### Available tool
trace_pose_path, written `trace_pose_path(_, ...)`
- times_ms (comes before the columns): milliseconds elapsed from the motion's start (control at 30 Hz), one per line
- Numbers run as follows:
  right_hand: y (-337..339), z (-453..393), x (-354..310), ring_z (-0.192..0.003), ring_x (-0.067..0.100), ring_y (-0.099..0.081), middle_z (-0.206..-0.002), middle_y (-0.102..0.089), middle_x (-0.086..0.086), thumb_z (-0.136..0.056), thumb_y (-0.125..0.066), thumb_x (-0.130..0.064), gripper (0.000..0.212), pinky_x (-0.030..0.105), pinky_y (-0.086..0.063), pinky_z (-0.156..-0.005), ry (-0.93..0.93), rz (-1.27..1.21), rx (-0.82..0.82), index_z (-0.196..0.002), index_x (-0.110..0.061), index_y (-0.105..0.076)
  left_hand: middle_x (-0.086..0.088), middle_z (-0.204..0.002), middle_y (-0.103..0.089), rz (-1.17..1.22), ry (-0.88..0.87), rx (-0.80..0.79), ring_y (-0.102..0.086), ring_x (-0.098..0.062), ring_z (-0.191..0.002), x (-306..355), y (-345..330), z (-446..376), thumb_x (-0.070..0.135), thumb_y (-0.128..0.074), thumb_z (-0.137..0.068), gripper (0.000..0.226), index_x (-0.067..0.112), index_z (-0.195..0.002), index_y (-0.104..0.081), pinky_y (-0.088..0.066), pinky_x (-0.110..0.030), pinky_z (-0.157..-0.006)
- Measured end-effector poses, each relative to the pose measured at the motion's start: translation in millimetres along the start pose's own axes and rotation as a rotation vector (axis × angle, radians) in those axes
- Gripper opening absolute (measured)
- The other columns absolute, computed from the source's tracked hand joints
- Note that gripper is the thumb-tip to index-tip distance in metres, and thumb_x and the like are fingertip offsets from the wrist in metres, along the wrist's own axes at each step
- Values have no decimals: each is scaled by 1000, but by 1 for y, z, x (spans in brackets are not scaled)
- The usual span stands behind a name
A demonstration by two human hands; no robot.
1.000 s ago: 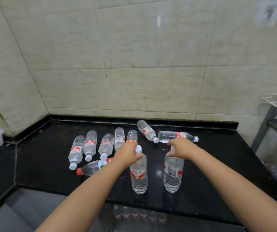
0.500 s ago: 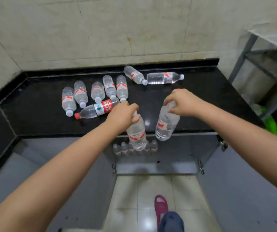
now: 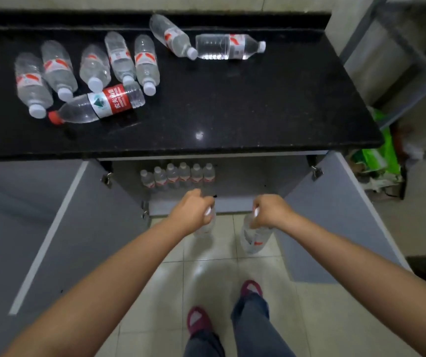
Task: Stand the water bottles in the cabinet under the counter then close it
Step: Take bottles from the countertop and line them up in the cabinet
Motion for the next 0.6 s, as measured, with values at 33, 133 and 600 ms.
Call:
trace_pose_path(33, -8, -12, 6, -117, 29, -54, -124, -59, 14, -83, -64, -14, 36, 33, -49, -90, -11, 11, -15, -118, -6, -55, -18, -127, -47, 18, 21, -12, -44, -33, -122, 1, -7, -13, 22, -49, -94, 36, 10, -129, -50, -40, -34, -98)
trace_pose_path(133, -25, -57, 24, -120, 33, -49, -127, -51, 21, -86, -55, -2, 38, 33, -47, -94, -24, 13, -6, -124, -4, -48, -18, -130, -44, 66, 93, -44, -43, -33, -123, 3, -25, -58, 18, -49, -94, 37, 13, -131, -48, -40, -33, -99)
trace_pose_path(600, -140, -376, 99, -107, 36, -59, -124, -50, 21, -86, -56, -16, 35, 34, -50, -87, 45, -16, 306, -120, -9, -53, -21, -129, -50, 120, 88, 157, -49, -33, -117, -56, -207, -348, 10, -49, -92, 29, 5, -120, -55, -42, -30, -96)
Point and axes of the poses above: each hand's wrist, its own z-axis away from the middle knuckle, its own y-axis out of the back of the hand, x = y × z, the point moved 4 cm from there along -z, towards the middle knuckle
